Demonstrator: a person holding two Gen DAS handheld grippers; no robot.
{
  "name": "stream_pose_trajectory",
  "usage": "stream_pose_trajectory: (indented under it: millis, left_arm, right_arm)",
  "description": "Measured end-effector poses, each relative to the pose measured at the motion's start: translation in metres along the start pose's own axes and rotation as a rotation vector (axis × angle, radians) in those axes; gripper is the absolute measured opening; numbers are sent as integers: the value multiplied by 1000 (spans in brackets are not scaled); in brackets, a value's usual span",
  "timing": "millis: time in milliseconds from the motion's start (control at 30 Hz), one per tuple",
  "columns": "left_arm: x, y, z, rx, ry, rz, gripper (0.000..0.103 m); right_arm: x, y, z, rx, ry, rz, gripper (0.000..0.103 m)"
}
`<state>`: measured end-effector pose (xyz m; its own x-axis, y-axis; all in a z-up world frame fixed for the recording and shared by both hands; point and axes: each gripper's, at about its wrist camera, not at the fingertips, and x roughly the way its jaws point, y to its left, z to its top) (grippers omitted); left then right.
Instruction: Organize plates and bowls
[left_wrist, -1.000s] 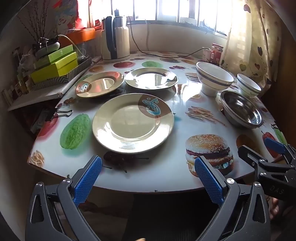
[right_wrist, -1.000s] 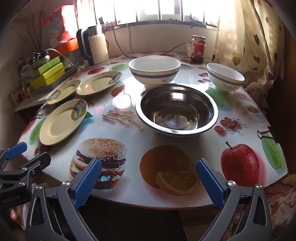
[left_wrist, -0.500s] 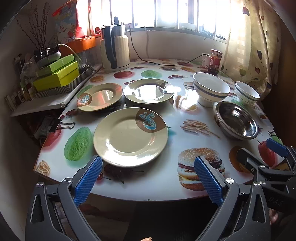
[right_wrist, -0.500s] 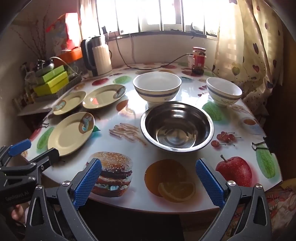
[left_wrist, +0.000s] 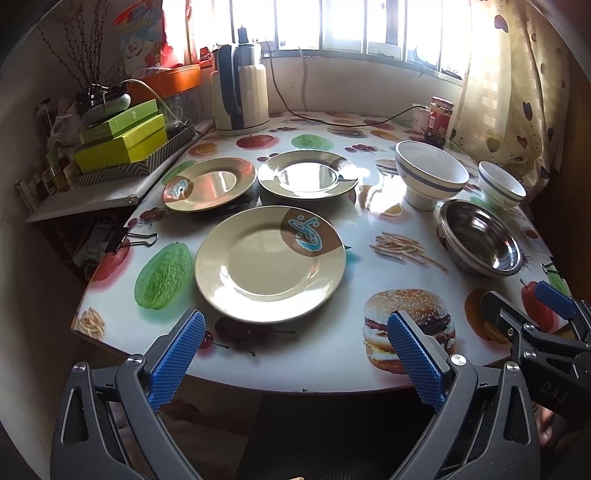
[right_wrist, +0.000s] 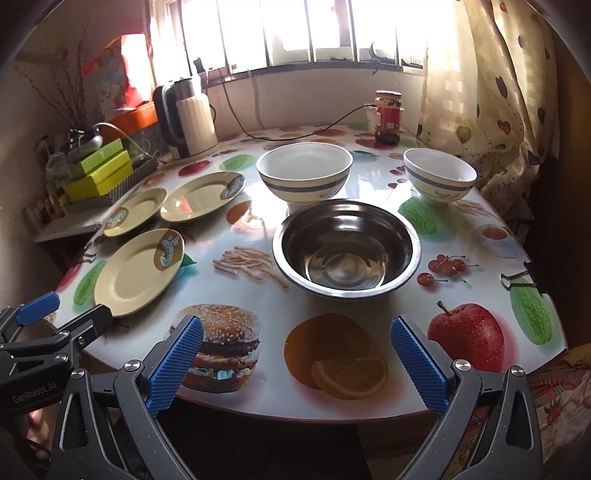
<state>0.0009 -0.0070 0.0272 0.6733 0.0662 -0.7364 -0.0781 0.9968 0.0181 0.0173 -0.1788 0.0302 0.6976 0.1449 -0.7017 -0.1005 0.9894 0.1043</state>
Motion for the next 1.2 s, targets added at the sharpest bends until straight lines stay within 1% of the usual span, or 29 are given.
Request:
stream_pose_trajectory:
  millis: [200, 333, 467, 667, 1033, 1200]
  left_arm:
    - [-1, 0, 2, -5, -10, -9, 100]
    - [-2, -4, 5, 11, -17, -21, 100]
    - [-2, -1, 5, 5, -16, -20, 100]
    - [0, 6, 9, -10, -19, -6, 100]
    - [11, 10, 13, -16, -15, -5, 100]
    - [17, 12, 13, -19, -4, -17, 100]
  right_arm:
    - [3, 10, -1, -43, -3, -3, 103]
    - [-2, 8, 0, -46, -25, -29, 103]
    - [-1, 6, 0, -31, -20, -38, 103]
    - [0, 12, 3, -67, -43, -60, 103]
    - [10, 21, 11, -90, -55, -56, 103]
    - [13, 23, 12, -93, -51, -52, 103]
